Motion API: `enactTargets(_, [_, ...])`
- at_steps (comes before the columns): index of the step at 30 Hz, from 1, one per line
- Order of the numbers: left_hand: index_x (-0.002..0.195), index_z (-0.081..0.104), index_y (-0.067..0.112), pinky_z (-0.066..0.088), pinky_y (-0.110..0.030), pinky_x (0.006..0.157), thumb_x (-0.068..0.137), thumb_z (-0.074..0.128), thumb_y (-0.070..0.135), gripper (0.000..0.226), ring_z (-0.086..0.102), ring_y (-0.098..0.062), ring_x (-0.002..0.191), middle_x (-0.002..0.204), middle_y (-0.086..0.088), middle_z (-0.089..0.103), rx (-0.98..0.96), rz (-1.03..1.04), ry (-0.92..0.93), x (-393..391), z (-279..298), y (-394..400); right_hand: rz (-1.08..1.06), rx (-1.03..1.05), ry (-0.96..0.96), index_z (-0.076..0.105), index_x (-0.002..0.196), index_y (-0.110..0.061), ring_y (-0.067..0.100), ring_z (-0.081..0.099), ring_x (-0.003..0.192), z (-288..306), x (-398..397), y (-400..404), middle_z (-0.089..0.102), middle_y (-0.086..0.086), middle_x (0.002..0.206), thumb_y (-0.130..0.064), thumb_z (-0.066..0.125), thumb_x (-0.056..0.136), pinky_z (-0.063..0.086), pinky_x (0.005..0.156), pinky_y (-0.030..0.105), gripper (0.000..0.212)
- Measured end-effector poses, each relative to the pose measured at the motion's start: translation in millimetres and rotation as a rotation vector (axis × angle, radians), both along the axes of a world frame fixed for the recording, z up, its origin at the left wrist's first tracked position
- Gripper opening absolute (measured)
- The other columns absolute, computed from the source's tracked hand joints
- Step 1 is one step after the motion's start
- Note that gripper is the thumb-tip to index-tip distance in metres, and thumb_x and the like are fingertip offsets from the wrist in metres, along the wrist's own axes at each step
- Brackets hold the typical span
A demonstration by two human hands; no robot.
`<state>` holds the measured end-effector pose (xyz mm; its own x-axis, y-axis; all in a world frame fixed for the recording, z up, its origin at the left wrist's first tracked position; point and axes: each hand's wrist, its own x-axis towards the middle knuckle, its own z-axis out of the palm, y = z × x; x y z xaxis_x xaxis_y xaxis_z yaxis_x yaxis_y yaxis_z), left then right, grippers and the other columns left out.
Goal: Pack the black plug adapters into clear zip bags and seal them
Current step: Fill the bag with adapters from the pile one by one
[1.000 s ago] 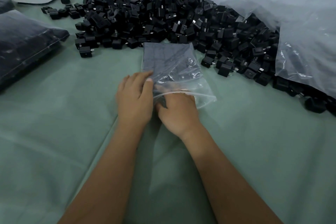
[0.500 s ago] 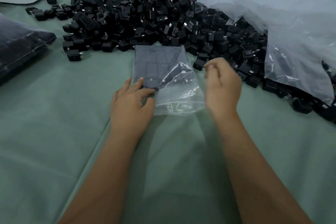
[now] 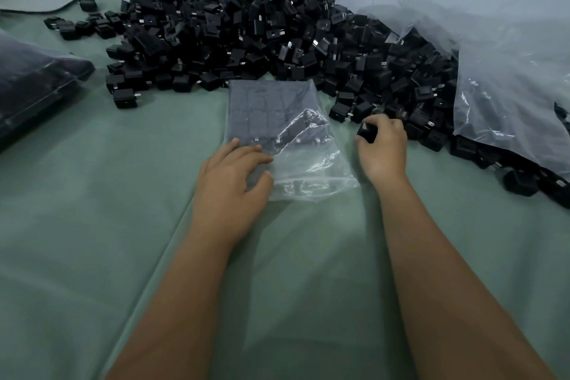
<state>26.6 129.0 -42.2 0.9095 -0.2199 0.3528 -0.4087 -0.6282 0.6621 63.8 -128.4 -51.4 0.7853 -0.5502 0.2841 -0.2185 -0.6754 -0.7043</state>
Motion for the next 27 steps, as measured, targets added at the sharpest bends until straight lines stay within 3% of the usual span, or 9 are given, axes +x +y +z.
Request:
enactTargets(3, [0.113, 0.071, 0.019, 0.029, -0.044, 0.115, 0.081, 0.049, 0.034, 0.042, 0.043, -0.020, 0.136, 0.125, 0.006, 0.065, 0.049, -0.003, -0.011, 1.5, 1.2, 0.5, -0.041, 0.154, -0.122, 0.057, 0.104, -0.027, -0.002, 0.052, 0.089, 1.9, -12.7, 1.6, 0.050, -0.006, 0.112, -0.023, 0.066, 0.087, 0.034, 0.069, 0.000, 0.020])
enactTargets(6, [0.113, 0.069, 0.027, 0.024, -0.041, 0.114, 0.081, 0.047, 0.041, 0.041, 0.041, -0.014, 0.136, 0.125, 0.014, 0.063, 0.071, 0.034, -0.020, -2.2, 2.5, 0.0, -0.130, 0.354, -0.281, 0.060, 0.102, -0.027, 0.003, 0.059, 0.092, 2.5, -29.8, 3.7, 0.061, -0.003, 0.112, -0.024, 0.070, 0.084, 0.050, 0.081, 0.017, 0.021])
enactTargets(8, [0.113, 0.066, 0.031, 0.021, -0.043, 0.113, 0.081, 0.040, 0.051, 0.046, 0.039, -0.011, 0.135, 0.124, 0.017, 0.061, 0.079, 0.052, -0.016, -4.7, 3.4, -0.7, -0.192, 0.438, -0.345, 0.060, 0.102, -0.027, 0.007, 0.061, 0.095, 2.9, -42.8, 8.1, 0.063, -0.004, 0.109, -0.020, 0.070, 0.083, 0.052, 0.087, 0.027, 0.022])
enactTargets(11, [0.118, 0.061, 0.034, 0.018, -0.048, 0.114, 0.076, 0.028, 0.062, 0.061, 0.035, -0.011, 0.137, 0.128, 0.017, 0.058, 0.102, 0.033, 0.001, -6.3, 4.7, -0.7, -0.223, 0.485, -0.408, 0.061, 0.106, -0.023, 0.006, 0.063, 0.094, 4.6, -57.1, 18.9, 0.064, -0.004, 0.109, -0.015, 0.067, 0.085, 0.052, 0.084, 0.021, 0.023])
enactTargets(14, [0.126, 0.056, 0.035, 0.016, -0.049, 0.115, 0.071, 0.029, 0.068, 0.069, 0.029, -0.013, 0.141, 0.134, 0.015, 0.053, 0.175, 0.006, -0.016, -9.2, 4.5, -0.1, -0.235, 0.383, -0.546, 0.060, 0.110, -0.020, 0.001, 0.058, 0.091, 12.5, -71.1, 42.1, 0.057, -0.006, 0.112, -0.014, 0.063, 0.087, 0.046, 0.080, 0.010, 0.024])
enactTargets(18, [0.131, 0.054, 0.033, 0.017, -0.050, 0.115, 0.069, 0.053, 0.065, 0.069, 0.031, -0.016, 0.141, 0.134, 0.012, 0.054, 0.221, -0.010, -0.067, -11.6, 2.8, -0.5, -0.040, 0.158, -0.670, 0.059, 0.117, -0.013, 0.007, 0.055, 0.098, 18.7, -93.5, 91.1, 0.053, -0.012, 0.107, -0.015, 0.061, 0.086, 0.046, 0.086, 0.022, 0.031])
enactTargets(20, [0.129, 0.056, 0.028, 0.020, -0.051, 0.115, 0.077, 0.068, 0.048, 0.057, 0.035, -0.018, 0.140, 0.132, 0.008, 0.058, 0.197, 0.010, -0.081, -8.9, 0.7, 0.0, 0.112, 0.178, -0.630, 0.057, 0.117, -0.017, 0.013, 0.059, 0.099, 18.8, -103.6, 113.9, 0.060, -0.007, 0.107, -0.020, 0.060, 0.083, 0.048, 0.087, 0.030, 0.034])
enactTargets(23, [0.129, 0.058, 0.024, 0.022, -0.049, 0.115, 0.087, 0.066, 0.034, 0.044, 0.037, -0.019, 0.138, 0.131, 0.004, 0.060, 0.148, 0.019, -0.078, -6.6, -2.1, 0.6, 0.282, 0.112, -0.472, 0.051, 0.100, -0.023, 0.015, 0.058, 0.083, 15.9, -112.2, 135.1, 0.061, -0.005, 0.091, -0.022, 0.059, 0.076, 0.050, 0.072, 0.035, 0.025])
enactTargets(27, [0.130, 0.060, 0.022, 0.021, -0.048, 0.115, 0.096, 0.058, 0.028, 0.034, 0.035, -0.019, 0.141, 0.137, 0.004, 0.058, 0.143, 0.023, -0.063, -5.4, -4.4, -0.4, 0.224, -0.183, -0.287, 0.051, 0.088, -0.016, 0.019, 0.056, 0.070, 13.0, -108.8, 139.1, 0.060, -0.002, 0.074, -0.019, 0.063, 0.077, 0.043, 0.057, 0.032, 0.017])
